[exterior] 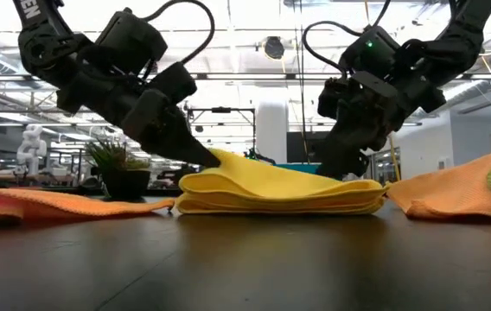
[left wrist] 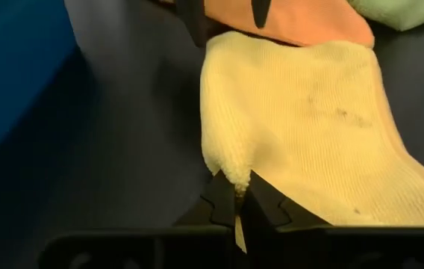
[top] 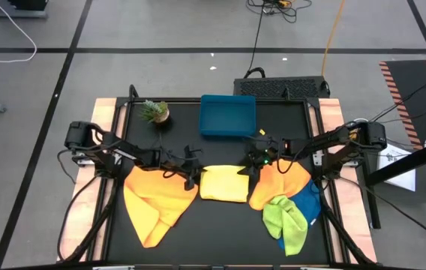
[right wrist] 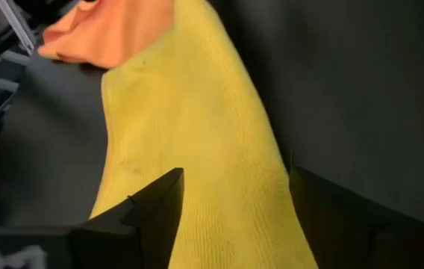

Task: Fold microfiber towels
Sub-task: Put the yellow microfiber cloth into the blue bin

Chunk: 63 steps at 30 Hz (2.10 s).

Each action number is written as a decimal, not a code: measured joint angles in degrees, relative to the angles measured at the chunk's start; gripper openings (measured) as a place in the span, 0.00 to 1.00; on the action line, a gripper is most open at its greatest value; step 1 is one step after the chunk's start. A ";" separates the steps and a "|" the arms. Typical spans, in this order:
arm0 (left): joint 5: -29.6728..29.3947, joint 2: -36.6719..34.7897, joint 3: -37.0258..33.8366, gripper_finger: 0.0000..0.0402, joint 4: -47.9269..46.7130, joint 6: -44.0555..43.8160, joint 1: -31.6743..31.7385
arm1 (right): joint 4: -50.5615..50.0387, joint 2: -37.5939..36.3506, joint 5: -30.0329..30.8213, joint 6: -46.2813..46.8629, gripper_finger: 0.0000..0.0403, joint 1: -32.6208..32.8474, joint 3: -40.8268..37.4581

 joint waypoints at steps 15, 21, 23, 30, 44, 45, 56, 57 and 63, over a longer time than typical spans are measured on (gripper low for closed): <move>-14.06 -0.88 3.03 0.01 -1.13 13.84 -6.29 | -6.71 0.02 -0.02 -4.55 0.59 0.16 -0.04; -17.26 -1.20 3.06 0.02 -3.17 13.24 -6.53 | -8.84 0.02 -0.03 -5.81 0.49 0.16 -0.04; -17.39 -1.22 3.06 0.01 -3.17 12.88 -6.51 | -8.65 0.02 -0.03 -5.81 0.43 0.16 -0.04; -18.90 -1.20 3.06 0.02 -3.26 12.53 -6.52 | -8.45 0.02 -0.06 -6.01 0.17 0.16 -0.04; -24.75 -5.97 3.41 0.01 -3.32 13.32 -3.69 | -7.67 -17.11 6.38 -6.69 0.01 -0.70 -0.09; -25.37 -7.11 3.97 0.02 -3.02 14.05 -3.12 | -7.55 -18.85 8.08 -7.40 0.01 -0.97 -0.09; -23.92 -14.82 7.44 0.03 -4.29 22.21 8.67 | -6.77 -27.18 19.50 -10.95 0.00 -8.96 0.07; -22.69 -14.82 7.95 0.03 -4.76 22.50 9.82 | -6.53 -27.17 19.49 -11.26 0.00 -9.92 0.07; -16.21 -14.86 10.36 0.01 -7.26 21.51 15.50 | -4.43 -26.83 18.36 -10.49 0.00 -15.76 0.07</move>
